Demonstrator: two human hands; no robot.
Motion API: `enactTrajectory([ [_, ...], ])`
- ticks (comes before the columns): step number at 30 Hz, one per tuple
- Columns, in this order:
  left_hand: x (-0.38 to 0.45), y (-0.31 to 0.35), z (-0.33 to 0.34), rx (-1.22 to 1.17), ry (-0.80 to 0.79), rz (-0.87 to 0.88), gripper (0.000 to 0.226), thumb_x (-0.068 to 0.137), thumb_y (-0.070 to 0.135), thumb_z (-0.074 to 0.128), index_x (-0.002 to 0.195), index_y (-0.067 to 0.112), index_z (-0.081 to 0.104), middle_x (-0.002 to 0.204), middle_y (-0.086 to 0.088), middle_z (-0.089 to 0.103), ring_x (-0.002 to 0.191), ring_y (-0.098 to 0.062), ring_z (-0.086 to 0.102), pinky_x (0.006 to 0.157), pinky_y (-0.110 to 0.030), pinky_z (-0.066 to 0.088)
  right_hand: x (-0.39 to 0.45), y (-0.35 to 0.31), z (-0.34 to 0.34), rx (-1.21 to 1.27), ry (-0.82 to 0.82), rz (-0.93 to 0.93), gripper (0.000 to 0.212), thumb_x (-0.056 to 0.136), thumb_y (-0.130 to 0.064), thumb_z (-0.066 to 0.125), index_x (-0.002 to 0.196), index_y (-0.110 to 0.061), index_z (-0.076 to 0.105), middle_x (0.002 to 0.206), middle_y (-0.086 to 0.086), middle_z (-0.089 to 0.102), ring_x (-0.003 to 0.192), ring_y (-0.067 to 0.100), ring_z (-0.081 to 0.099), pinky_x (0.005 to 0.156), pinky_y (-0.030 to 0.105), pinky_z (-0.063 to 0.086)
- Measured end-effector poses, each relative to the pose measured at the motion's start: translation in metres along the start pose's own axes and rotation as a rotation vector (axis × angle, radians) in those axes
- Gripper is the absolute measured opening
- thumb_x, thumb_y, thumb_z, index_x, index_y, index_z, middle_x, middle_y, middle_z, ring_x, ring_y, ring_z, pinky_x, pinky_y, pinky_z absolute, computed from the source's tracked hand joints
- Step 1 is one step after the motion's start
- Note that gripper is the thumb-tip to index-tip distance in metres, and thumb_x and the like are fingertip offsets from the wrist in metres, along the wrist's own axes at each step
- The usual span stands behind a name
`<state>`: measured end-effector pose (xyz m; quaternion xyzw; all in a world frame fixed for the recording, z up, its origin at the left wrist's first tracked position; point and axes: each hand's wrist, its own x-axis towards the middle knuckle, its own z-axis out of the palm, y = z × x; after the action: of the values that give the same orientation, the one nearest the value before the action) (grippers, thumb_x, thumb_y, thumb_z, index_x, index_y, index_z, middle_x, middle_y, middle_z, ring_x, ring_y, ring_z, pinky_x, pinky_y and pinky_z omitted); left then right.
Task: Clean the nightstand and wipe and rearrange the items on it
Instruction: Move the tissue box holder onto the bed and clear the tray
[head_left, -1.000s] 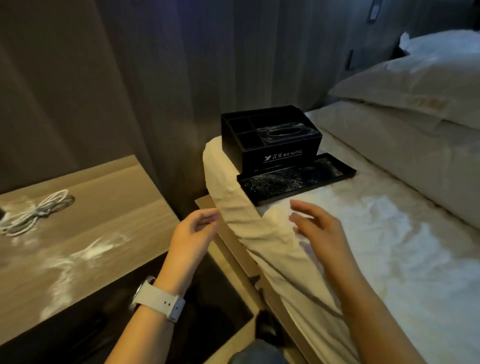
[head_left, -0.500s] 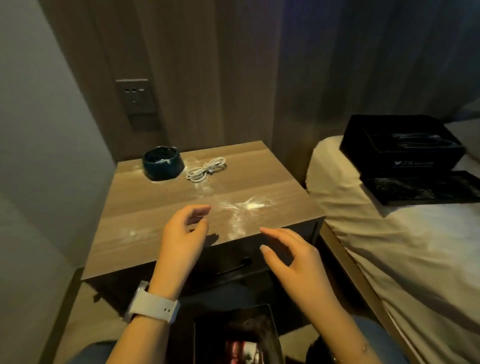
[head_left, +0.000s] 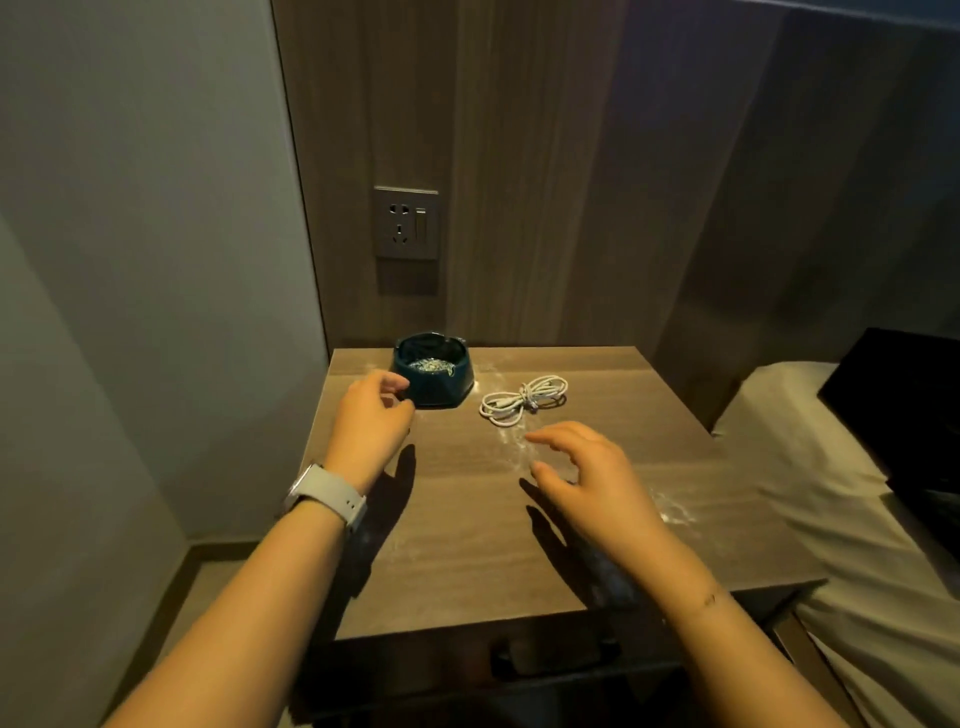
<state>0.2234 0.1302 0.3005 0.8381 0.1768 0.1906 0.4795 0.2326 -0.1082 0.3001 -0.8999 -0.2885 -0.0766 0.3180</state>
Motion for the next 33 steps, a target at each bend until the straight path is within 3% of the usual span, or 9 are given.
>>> enactTrajectory([
  [3, 0.036, -0.006, 0.002, 0.061, 0.021, -0.048, 0.031, 0.092, 0.022, 0.057, 0.122, 0.014, 0.051, 0.122, -0.009, 0.055, 0.099, -0.024, 0.059, 0.083, -0.044, 0.054, 0.049, 0.016, 0.004, -0.136, -0.036, -0.018, 0.036, 0.09, -0.023, 0.058, 0.126, -0.024, 0.059, 0.127, -0.005, 0.057, 0.119, 0.013, 0.049, 0.099, 0.028, 0.041],
  [7, 0.07, -0.002, 0.005, 0.171, -0.005, -0.102, 0.054, 0.091, 0.036, 0.059, 0.132, 0.005, 0.044, 0.122, -0.013, 0.055, 0.096, -0.028, 0.061, 0.08, -0.041, 0.056, 0.106, 0.04, 0.01, -0.359, -0.147, -0.063, 0.041, 0.094, -0.024, 0.054, 0.135, -0.021, 0.051, 0.135, 0.0, 0.051, 0.125, 0.021, 0.044, 0.101, 0.035, 0.042],
  [10, 0.087, 0.001, 0.009, 0.188, -0.089, -0.188, 0.05, 0.089, 0.042, 0.061, 0.121, 0.005, 0.049, 0.109, -0.013, 0.063, 0.086, -0.03, 0.068, 0.074, -0.043, 0.059, 0.13, 0.058, 0.012, -0.472, -0.239, -0.077, 0.041, 0.097, -0.032, 0.05, 0.137, -0.022, 0.048, 0.137, 0.001, 0.05, 0.125, 0.022, 0.043, 0.1, 0.036, 0.042],
  [14, 0.098, -0.001, 0.012, 0.254, -0.146, -0.208, 0.029, 0.093, 0.03, 0.052, 0.101, 0.005, 0.065, 0.088, -0.008, 0.072, 0.069, -0.019, 0.07, 0.062, -0.03, 0.058, 0.137, 0.066, 0.015, -0.534, -0.257, -0.15, 0.034, 0.097, -0.029, 0.05, 0.13, -0.021, 0.056, 0.126, 0.001, 0.057, 0.115, 0.022, 0.047, 0.091, 0.034, 0.042],
  [17, 0.099, 0.004, 0.014, 0.35, -0.101, -0.173, 0.026, 0.096, 0.024, 0.045, 0.085, 0.006, 0.06, 0.061, -0.002, 0.063, 0.049, -0.009, 0.058, 0.044, -0.019, 0.04, 0.135, 0.071, 0.017, -0.563, -0.203, -0.215, 0.028, 0.097, -0.025, 0.05, 0.123, -0.021, 0.058, 0.119, 0.0, 0.056, 0.109, 0.02, 0.048, 0.086, 0.03, 0.04],
  [19, 0.098, 0.007, 0.015, 0.407, -0.076, -0.151, 0.027, 0.096, 0.019, 0.044, 0.074, 0.008, 0.052, 0.055, -0.002, 0.057, 0.048, -0.009, 0.053, 0.043, -0.02, 0.034, 0.133, 0.074, 0.018, -0.562, -0.184, -0.234, 0.026, 0.097, -0.026, 0.048, 0.121, -0.021, 0.058, 0.118, -0.001, 0.054, 0.107, 0.019, 0.048, 0.085, 0.029, 0.039],
  [24, 0.089, 0.003, 0.013, 0.413, -0.022, 0.002, 0.02, 0.089, 0.012, 0.045, 0.088, 0.0, 0.062, 0.084, -0.019, 0.066, 0.074, -0.036, 0.066, 0.07, -0.044, 0.055, 0.127, 0.073, 0.01, -0.402, -0.102, -0.188, 0.022, 0.097, -0.035, 0.046, 0.108, -0.021, 0.059, 0.107, -0.004, 0.058, 0.092, 0.014, 0.054, 0.08, 0.027, 0.046],
  [28, 0.066, 0.018, 0.005, 0.423, -0.027, 0.128, 0.022, 0.089, 0.014, 0.045, 0.094, 0.005, 0.064, 0.088, -0.016, 0.064, 0.071, -0.033, 0.066, 0.067, -0.044, 0.055, 0.107, 0.066, -0.014, -0.123, 0.01, 0.0, 0.015, 0.095, -0.034, 0.049, 0.098, -0.023, 0.059, 0.09, -0.005, 0.064, 0.081, 0.013, 0.06, 0.072, 0.04, 0.055],
  [33, 0.015, 0.059, 0.004, 0.323, -0.203, 0.14, 0.02, 0.091, 0.013, 0.046, 0.096, 0.013, 0.065, 0.077, -0.005, 0.068, 0.06, -0.017, 0.069, 0.053, -0.029, 0.055, 0.039, 0.062, -0.059, 0.148, 0.148, 0.115, 0.006, 0.093, -0.027, 0.056, 0.091, -0.025, 0.061, 0.079, -0.006, 0.064, 0.071, 0.01, 0.061, 0.065, 0.028, 0.053],
])
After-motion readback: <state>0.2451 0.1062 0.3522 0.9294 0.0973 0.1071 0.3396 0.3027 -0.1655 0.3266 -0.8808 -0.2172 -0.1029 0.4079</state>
